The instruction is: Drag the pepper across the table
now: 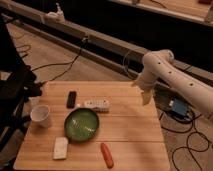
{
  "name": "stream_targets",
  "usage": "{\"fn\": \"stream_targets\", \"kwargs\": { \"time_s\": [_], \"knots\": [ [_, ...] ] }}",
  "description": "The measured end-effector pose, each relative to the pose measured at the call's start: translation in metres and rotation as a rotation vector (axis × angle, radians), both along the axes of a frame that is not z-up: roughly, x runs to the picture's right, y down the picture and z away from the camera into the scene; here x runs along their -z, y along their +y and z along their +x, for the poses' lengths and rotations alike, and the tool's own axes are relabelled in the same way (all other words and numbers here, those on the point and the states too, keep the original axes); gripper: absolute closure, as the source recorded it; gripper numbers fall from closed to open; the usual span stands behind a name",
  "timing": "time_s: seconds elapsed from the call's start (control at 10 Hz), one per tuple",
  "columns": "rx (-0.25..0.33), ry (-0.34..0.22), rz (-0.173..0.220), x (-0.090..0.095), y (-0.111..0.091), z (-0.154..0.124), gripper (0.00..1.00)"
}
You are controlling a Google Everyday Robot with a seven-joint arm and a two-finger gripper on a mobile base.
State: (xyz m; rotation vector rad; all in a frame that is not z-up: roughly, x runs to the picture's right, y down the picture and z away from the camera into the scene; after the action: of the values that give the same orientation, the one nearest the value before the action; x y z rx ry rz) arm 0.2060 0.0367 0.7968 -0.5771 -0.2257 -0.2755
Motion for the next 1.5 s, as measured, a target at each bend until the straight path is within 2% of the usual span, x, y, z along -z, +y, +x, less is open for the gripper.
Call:
{"fn": "stream_targets", "kwargs": {
  "time_s": [0.8, 0.9, 1.1, 1.3, 1.5],
  "knots": [
    [0.009, -0.003, -0.001, 0.000, -0.001, 0.000, 0.23],
    [0.039, -0.020, -0.005, 0.000, -0.001, -0.002, 0.23],
    [0.162, -0.116, -0.028, -0.002, 0.009, -0.023, 0.23],
    [0.307, -0.251, -0.050, 0.005, 0.036, -0.049, 0.23],
    [0.428, -0.348, -0.049, 0.021, 0.066, -0.073, 0.23]
  ]
}}
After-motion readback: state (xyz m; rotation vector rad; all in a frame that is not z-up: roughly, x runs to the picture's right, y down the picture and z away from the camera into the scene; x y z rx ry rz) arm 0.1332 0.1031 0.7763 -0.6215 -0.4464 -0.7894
